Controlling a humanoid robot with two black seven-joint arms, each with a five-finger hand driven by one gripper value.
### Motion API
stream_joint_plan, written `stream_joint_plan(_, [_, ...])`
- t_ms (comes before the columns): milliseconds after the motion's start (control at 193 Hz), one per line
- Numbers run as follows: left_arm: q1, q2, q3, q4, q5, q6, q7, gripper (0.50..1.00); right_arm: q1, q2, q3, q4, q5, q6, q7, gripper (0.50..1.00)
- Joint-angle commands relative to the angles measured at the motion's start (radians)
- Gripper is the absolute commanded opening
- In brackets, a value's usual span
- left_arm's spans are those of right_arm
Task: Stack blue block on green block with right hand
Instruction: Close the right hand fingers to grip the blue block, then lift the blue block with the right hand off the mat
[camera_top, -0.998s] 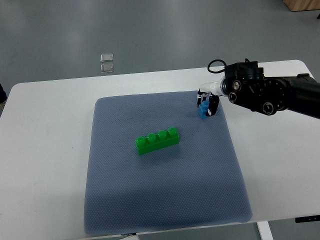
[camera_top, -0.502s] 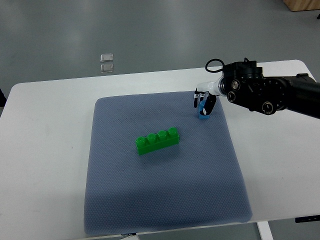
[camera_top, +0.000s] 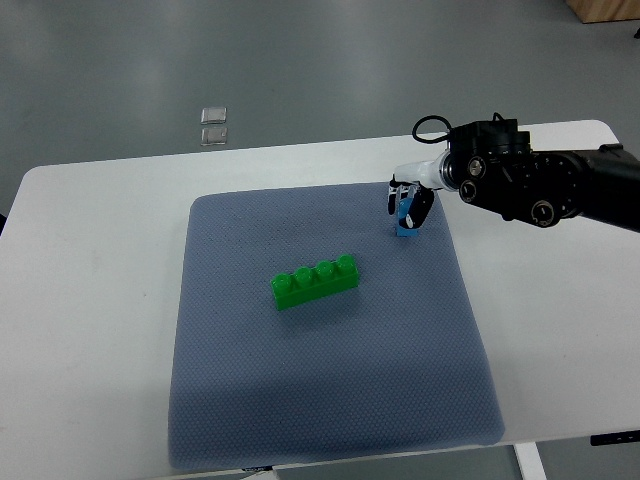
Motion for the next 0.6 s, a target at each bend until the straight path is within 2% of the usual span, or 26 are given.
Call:
stream_joint_plan(0, [0.000, 0.000, 0.000, -0.001, 0.000, 0.000, 0.000, 1.000, 0.053, -0.040, 0.000, 0.061, 0.013, 0.009, -0.002, 0.590])
stream_joint_plan(134, [0.000, 0.000, 0.002, -0.001, 0.002, 0.000, 0.000, 1.000, 0.147, -0.120, -0.001, 0.186, 0.019, 0.035, -0.002, 0.592])
stream_joint_plan(186, [0.000, 0.000, 0.002, -0.001, 0.002, 0.000, 0.000, 1.000, 0.147, -0.120, -0.001, 0.187, 0.019, 0.035, -0.002, 0.592])
stream_joint_plan(191, [0.000, 0.000, 0.002, -0.003, 0.003, 0.000, 0.000, 1.000, 0.192, -0.146, -0.001, 0.234, 0.037, 0.053, -0.003, 0.592])
stream_joint_plan(222, [0.000, 0.000, 0.002, -0.003, 0.003, 0.000, 0.000, 1.000, 0.217, -0.158, -0.001, 0.260, 0.060, 0.060, -0.005, 0.594])
stream_joint_plan(388, [-0.002, 0.000, 0.003, -0.018, 0.003, 0.000, 0.000, 1.000, 0.349, -0.166, -0.003, 0.354, 0.221, 0.069, -0.009, 0.594])
stream_joint_plan(440, [-0.002, 0.000, 0.003, -0.018, 0.003, 0.000, 0.000, 1.000, 0.349, -0.166, -0.003, 0.354, 0.222, 0.069, -0.009, 0.594])
stream_joint_plan(445, [-0.002, 0.000, 0.003, -0.020, 0.003, 0.000, 0.000, 1.000, 0.386, -0.166, -0.003, 0.396, 0.253, 0.069, -0.009, 0.594])
stream_joint_plan(466, [-0.002, 0.000, 0.003, -0.020, 0.002, 0.000, 0.000, 1.000, 0.403, -0.166, -0.003, 0.415, 0.264, 0.069, -0.009, 0.594])
stream_joint_plan(595, [-0.002, 0.000, 0.002, -0.018, 0.002, 0.000, 0.000, 1.000, 0.484, -0.166, -0.004, 0.492, 0.318, 0.058, -0.008, 0.592])
